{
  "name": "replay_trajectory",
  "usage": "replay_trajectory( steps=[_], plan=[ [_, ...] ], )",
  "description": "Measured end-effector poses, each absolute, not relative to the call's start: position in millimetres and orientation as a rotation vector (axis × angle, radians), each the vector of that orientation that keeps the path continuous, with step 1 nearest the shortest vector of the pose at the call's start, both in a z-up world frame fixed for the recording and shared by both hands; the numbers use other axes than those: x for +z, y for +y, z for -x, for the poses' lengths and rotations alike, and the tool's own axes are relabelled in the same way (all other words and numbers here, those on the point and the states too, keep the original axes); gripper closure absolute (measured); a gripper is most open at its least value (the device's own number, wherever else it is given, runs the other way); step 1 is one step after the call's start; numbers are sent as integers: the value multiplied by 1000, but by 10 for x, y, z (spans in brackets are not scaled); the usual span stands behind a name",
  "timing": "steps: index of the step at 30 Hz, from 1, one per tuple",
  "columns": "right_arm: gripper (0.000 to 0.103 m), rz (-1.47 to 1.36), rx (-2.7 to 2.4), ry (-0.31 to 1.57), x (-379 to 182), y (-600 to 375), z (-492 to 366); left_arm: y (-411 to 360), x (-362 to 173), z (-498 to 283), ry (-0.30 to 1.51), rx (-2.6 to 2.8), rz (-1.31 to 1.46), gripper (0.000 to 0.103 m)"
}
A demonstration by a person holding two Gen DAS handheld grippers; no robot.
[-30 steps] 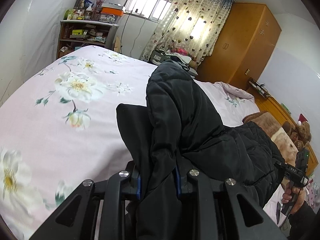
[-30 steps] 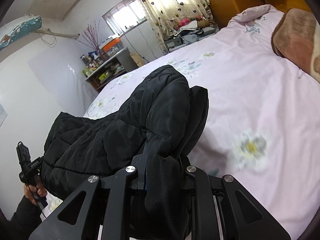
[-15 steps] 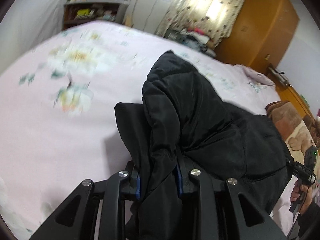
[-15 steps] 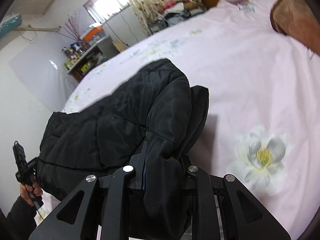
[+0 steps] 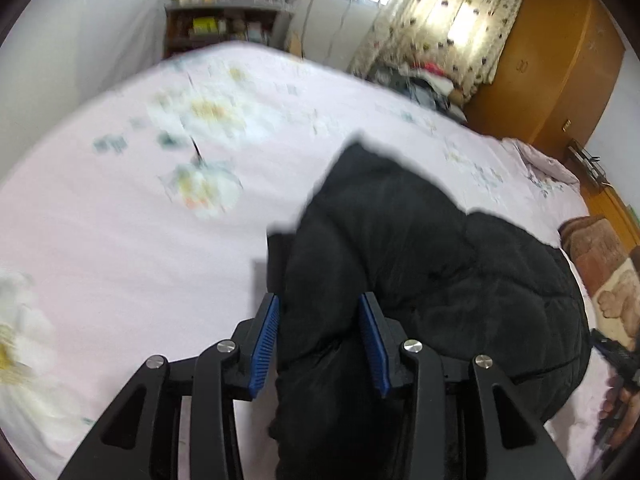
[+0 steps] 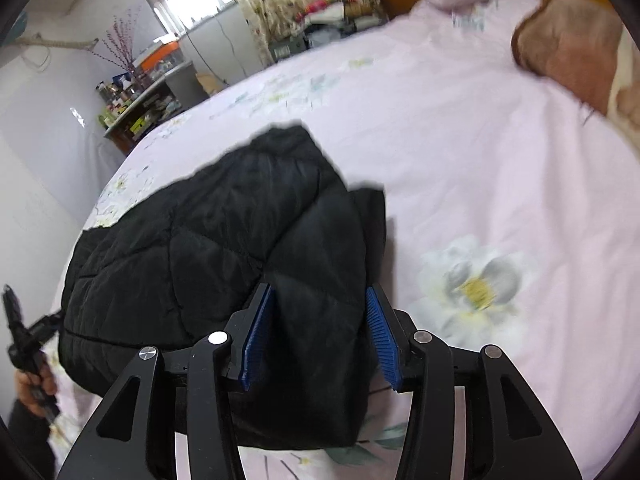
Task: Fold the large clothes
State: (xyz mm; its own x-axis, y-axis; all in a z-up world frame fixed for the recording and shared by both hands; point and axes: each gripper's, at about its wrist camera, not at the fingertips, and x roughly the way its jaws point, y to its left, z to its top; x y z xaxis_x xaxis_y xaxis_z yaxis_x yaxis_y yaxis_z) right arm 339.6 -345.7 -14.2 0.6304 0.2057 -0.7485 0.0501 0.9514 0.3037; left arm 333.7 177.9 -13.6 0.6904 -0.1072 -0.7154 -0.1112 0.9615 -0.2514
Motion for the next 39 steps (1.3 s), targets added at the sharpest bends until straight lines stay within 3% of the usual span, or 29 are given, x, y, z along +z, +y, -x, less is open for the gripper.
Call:
replay_trajectory(
  steps=[5, 11, 16, 39],
  plan=[
    [55, -248, 77, 813, 47, -3318, -3477, 1617, 121, -3547, 740, -23, 214, 61],
    [55, -199, 79, 934, -311, -3136, -3863, 1398, -286, -4047, 858, -11, 159, 59],
    [55, -209, 83, 931, -240, -3191, -3796, 1370, -156, -3932, 842, 2, 157, 59],
    [55, -185, 171, 823, 627, -2582, -1625, 646, 724, -1399, 770, -45, 117, 50]
  ],
)
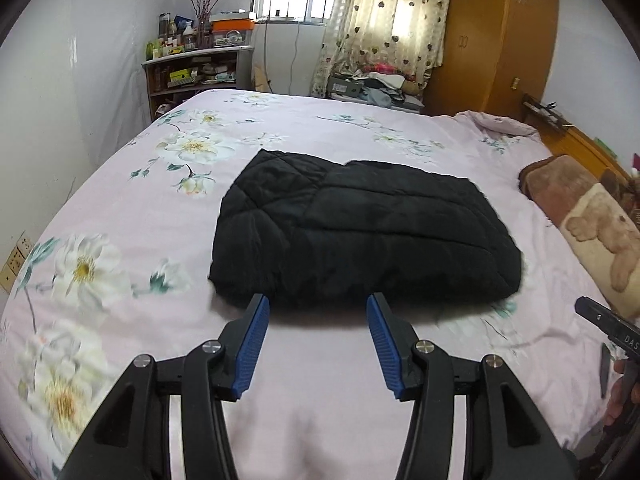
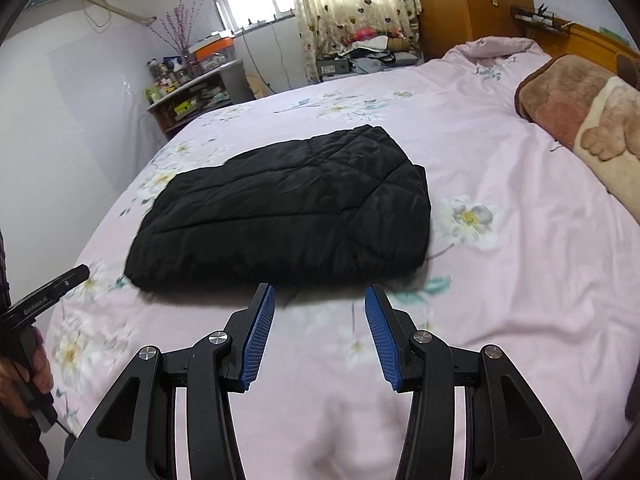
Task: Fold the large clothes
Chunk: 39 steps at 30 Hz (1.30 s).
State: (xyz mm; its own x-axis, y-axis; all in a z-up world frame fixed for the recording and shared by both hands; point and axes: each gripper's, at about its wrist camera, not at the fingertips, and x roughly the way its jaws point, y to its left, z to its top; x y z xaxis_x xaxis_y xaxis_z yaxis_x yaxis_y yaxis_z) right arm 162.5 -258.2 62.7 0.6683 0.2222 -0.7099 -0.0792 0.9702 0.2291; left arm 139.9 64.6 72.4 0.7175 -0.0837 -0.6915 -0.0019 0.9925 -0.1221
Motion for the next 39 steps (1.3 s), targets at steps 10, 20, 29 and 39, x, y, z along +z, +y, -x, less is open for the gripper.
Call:
replay_trajectory(
  steps=[10, 20, 29, 39],
  plan=[
    [55, -120, 194, 796, 747, -2196, -749, 487, 701, -451, 788, -41, 102, 48],
    [55, -36, 219, 788, 754, -1891, -214, 253, 655, 116, 809, -85, 73, 44],
    [54, -2, 238, 799, 708, -1813, -74, 177, 599, 241, 823, -72, 49, 44],
    [54, 8, 236, 803, 721, -1778, -19, 178, 602, 294, 819, -44, 29, 44]
  ],
)
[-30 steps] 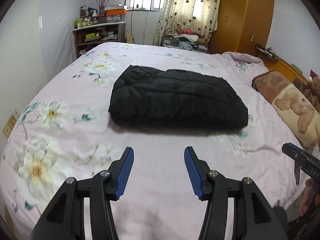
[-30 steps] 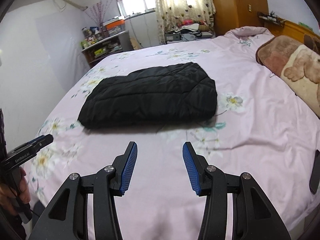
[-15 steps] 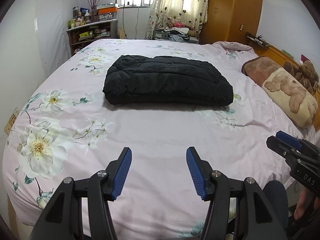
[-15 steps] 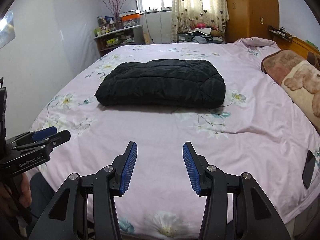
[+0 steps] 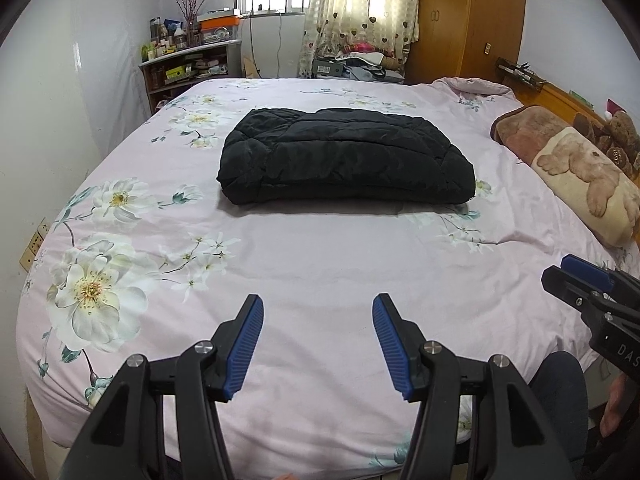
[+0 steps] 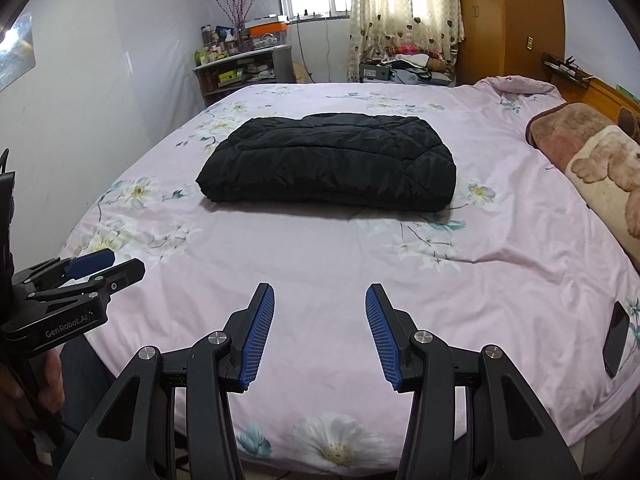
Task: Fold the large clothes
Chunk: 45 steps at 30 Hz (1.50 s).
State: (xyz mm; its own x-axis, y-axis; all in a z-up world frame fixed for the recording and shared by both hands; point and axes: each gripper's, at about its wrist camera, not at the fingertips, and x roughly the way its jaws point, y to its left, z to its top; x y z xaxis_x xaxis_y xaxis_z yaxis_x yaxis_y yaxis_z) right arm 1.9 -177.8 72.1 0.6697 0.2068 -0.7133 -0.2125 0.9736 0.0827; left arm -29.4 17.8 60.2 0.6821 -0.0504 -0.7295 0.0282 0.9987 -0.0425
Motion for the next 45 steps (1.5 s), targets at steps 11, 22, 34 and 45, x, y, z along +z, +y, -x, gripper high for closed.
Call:
replay_trajectory(
  steps=[11, 22, 34, 45],
  plan=[
    [54, 9, 237, 810, 731, -1786, -2, 250, 594, 327, 823, -33, 42, 44],
    [54, 9, 239, 822, 714, -1793, -1, 256, 607, 327, 815, -29, 36, 44],
    [54, 7, 240, 830, 691, -1786, 1, 264, 610, 334, 812, -26, 34, 44],
    [54, 6, 239, 834, 678, -1775, -3, 251, 601, 346, 817, -18, 33, 44]
  ],
)
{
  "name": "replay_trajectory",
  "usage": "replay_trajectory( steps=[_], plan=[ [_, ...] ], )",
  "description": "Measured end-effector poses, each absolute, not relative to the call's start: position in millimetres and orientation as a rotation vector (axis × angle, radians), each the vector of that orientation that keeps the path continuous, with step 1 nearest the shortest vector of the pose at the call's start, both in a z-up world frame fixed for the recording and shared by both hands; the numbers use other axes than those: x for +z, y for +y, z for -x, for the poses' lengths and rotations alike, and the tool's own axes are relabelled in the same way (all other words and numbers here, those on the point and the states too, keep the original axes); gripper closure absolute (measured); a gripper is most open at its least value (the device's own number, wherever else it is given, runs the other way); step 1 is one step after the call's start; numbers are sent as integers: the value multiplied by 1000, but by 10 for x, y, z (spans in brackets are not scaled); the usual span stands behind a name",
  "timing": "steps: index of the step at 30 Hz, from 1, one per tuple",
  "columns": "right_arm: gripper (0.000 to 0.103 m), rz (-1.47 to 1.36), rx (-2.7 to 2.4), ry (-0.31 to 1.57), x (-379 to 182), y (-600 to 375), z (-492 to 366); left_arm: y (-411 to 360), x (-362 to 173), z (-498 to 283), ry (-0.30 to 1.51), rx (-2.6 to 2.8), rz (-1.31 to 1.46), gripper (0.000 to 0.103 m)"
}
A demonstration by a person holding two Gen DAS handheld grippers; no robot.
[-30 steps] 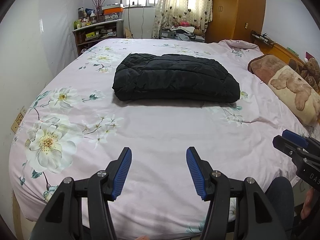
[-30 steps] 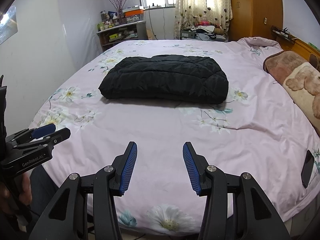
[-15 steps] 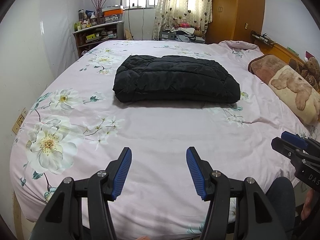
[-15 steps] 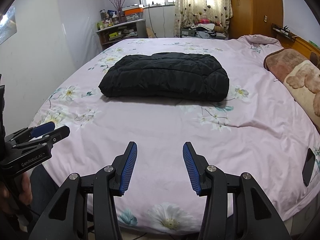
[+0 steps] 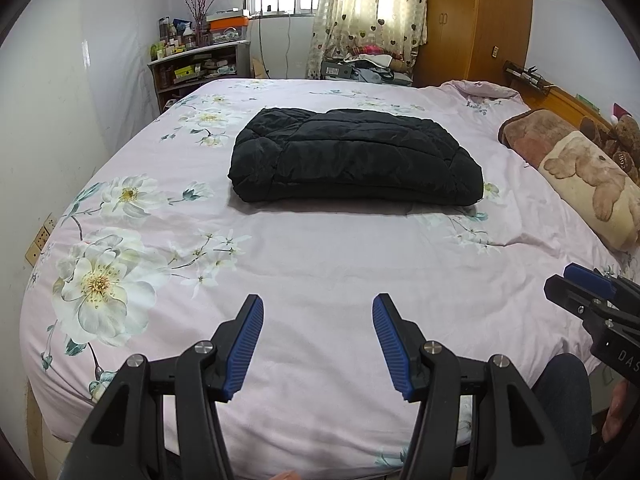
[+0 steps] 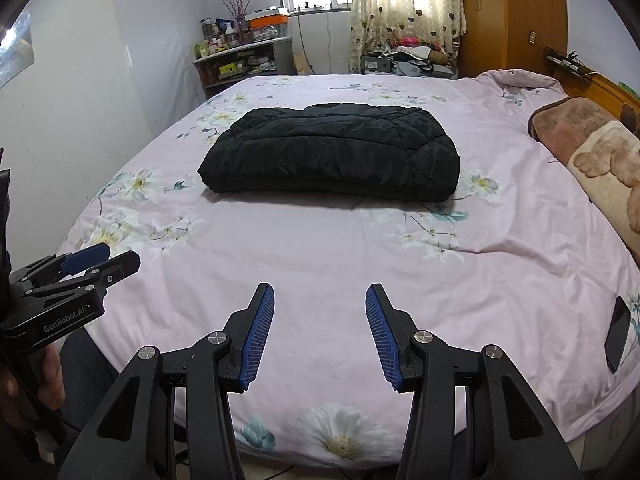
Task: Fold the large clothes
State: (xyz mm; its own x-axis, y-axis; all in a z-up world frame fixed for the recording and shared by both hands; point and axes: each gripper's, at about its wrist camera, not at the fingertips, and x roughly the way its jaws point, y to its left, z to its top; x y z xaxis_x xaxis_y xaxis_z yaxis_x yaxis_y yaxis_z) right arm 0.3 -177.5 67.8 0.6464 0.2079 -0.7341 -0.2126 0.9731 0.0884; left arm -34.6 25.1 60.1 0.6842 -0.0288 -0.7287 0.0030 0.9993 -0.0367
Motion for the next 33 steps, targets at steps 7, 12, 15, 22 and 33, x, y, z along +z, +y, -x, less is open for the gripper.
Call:
replay_trajectory(
  steps=[7, 12, 15, 22, 33],
  plan=[
    [54, 6, 241, 836, 664, -1779, -5, 246, 584, 351, 818, -18, 35, 44],
    [54, 7, 241, 836, 665, -1785, -10, 245, 564, 360, 819, -16, 35, 44],
    [54, 7, 241, 837, 655, -1785, -7, 244, 556, 360, 816, -21, 44, 44],
    [54, 7, 241, 835, 648, -1791, -5, 225, 563, 362, 815, -19, 41, 44],
    [54, 7, 241, 836, 644, -1787, -3, 246, 567, 364, 813, -13, 47, 44]
  ],
)
